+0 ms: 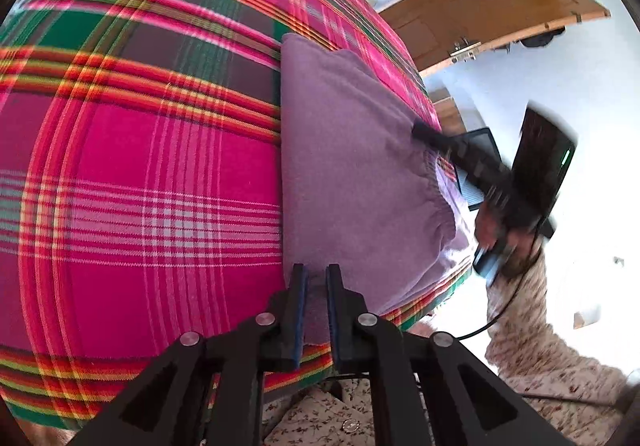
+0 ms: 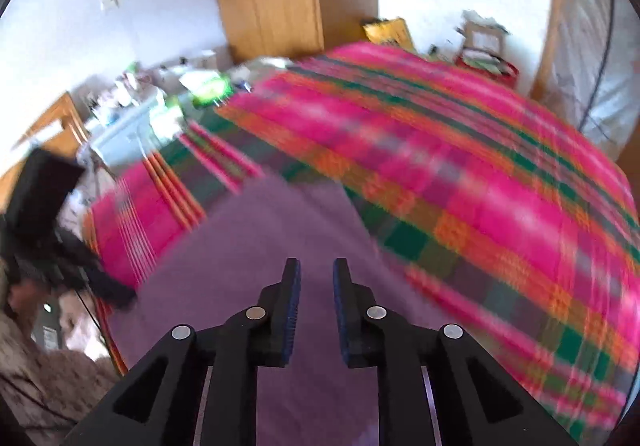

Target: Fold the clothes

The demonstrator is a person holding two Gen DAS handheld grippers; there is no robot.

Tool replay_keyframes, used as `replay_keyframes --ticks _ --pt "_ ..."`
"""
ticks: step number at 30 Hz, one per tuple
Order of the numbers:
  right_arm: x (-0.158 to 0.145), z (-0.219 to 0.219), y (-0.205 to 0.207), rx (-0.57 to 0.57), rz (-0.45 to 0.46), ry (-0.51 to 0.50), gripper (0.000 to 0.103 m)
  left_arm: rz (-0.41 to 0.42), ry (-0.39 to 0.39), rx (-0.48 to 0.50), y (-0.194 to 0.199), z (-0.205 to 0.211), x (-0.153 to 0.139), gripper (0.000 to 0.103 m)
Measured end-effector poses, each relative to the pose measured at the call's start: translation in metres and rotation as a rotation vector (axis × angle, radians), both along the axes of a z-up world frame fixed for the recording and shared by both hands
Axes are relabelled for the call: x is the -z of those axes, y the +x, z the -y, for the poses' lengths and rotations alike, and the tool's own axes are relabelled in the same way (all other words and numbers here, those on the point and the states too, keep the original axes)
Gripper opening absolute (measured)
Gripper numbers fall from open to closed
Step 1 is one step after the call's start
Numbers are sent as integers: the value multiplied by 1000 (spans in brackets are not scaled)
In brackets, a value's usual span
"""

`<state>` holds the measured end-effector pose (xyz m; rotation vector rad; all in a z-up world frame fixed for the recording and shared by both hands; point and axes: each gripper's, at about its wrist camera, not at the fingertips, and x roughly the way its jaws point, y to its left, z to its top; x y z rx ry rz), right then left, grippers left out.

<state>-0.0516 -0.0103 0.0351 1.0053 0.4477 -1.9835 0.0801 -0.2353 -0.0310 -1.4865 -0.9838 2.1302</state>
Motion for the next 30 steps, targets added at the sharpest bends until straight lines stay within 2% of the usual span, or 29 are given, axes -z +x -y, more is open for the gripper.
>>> replay_keyframes --ticks 3,5,6,9,15,19,20,21,25,30 --pt "18 -15 13 58 -1 54 17 24 25 -30 -3 4 2 19" --pt "12 -21 26 95 -52 42 19 31 8 -51 -5 4 1 25" --pt "9 -21 33 97 -75 30 24 31 3 -52 -6 4 0 25" --pt "-1 -13 67 19 -126 -26 32 32 -2 -51 -7 1 -2 26" --pt "7 20 129 -178 -191 -44 33 52 7 -71 -10 2 -3 27" --pt "26 32 150 -205 -220 20 33 46 -6 -74 -9 0 -4 27" --pt "25 29 152 -186 -226 7 33 49 -2 -81 -8 0 -3 27" --pt "24 26 154 -169 -226 -9 33 50 4 -86 -8 1 -3 27" --pt "15 -6 158 -144 -93 -138 33 52 21 -99 -6 5 -1 27" --pt "30 -28 159 -70 -34 -108 33 46 10 -100 -3 7 -2 28"
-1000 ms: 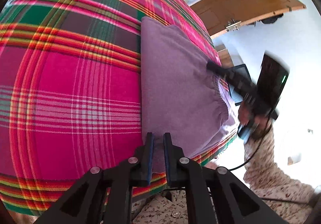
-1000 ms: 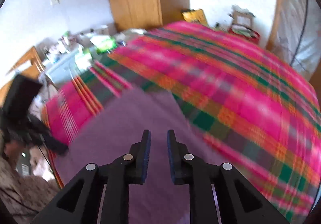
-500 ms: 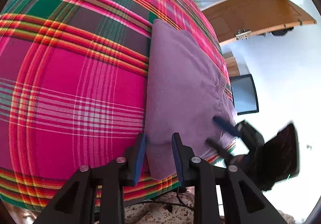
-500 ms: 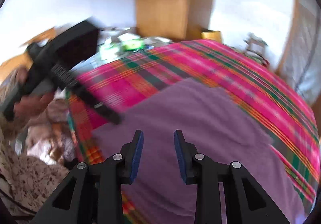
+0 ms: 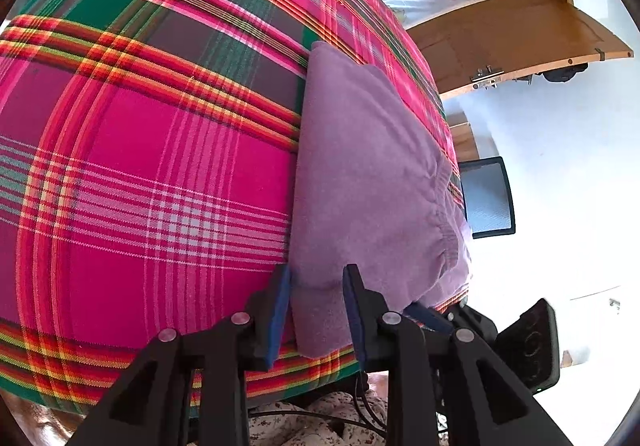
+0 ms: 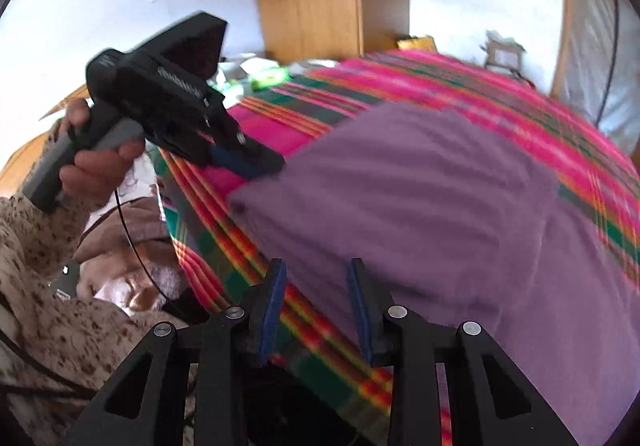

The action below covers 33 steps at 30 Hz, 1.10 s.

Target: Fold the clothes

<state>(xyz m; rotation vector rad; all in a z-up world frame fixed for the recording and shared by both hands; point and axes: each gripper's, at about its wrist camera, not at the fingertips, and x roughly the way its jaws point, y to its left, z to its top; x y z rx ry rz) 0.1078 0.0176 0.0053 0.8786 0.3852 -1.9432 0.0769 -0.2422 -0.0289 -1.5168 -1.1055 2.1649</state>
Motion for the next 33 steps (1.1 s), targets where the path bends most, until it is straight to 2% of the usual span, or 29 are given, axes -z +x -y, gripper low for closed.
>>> replay_keyframes --ticks 5,9,14,17,21,23,25,28,33 --pt "8 -4 6 15 31 -6 33 0 4 -10 3 -1 1 29" --pt "8 6 4 18 3 -19 33 2 6 -8 4 -5 0 29" --pt "12 25 -3 7 33 -84 33 -4 23 -25 7 -4 -2 30" --pt "13 37 -3 -47 76 -138 33 -2 25 -32 8 -4 -2 30" --pt "15 55 8 -61 4 -114 36 -6 29 -32 9 -3 -4 30" --pt "14 57 10 -57 -3 -103 36 -8 34 -32 11 -1 -4 30" --pt "13 55 9 -12 -32 -55 36 -17 43 -34 12 0 -5 30" --pt "12 43 8 57 -61 -38 36 -16 44 -30 11 -1 -3 30" --pt "14 42 4 72 -66 -75 38 -7 42 -30 11 -1 -2 30"
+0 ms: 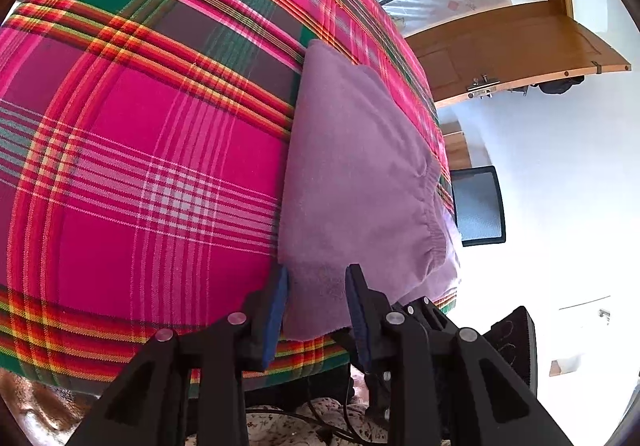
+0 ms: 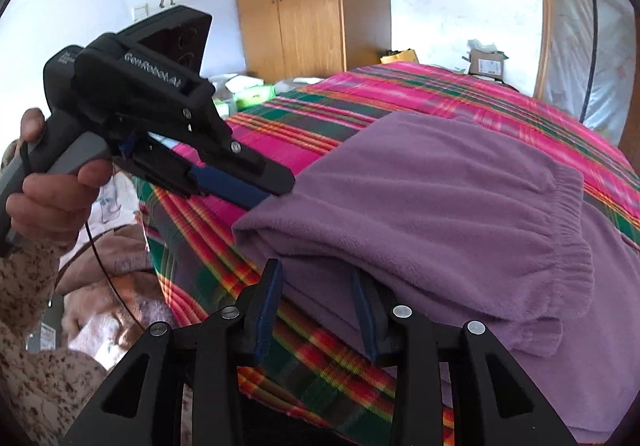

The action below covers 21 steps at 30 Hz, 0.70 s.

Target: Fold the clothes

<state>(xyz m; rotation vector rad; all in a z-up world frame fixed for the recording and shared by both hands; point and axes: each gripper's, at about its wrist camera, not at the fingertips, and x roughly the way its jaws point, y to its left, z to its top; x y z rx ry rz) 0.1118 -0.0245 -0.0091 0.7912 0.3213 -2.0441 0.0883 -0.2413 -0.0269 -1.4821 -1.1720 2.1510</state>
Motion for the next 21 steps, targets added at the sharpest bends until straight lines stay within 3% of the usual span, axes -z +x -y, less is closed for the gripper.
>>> replay_keyframes --ticks 3,11,15,21 --pt "2 10 -1 -48 34 -48 56 -2 -1 -2 1 1 -2 30" --pt "4 39 3 -131 6 -58 56 -1 -8 -3 1 1 -5 30" --pt "5 41 12 -225 53 -78 56 2 -8 -2 0 1 -4 30" --pt "5 38 14 -244 104 -104 56 5 -10 1 1 2 -3 30"
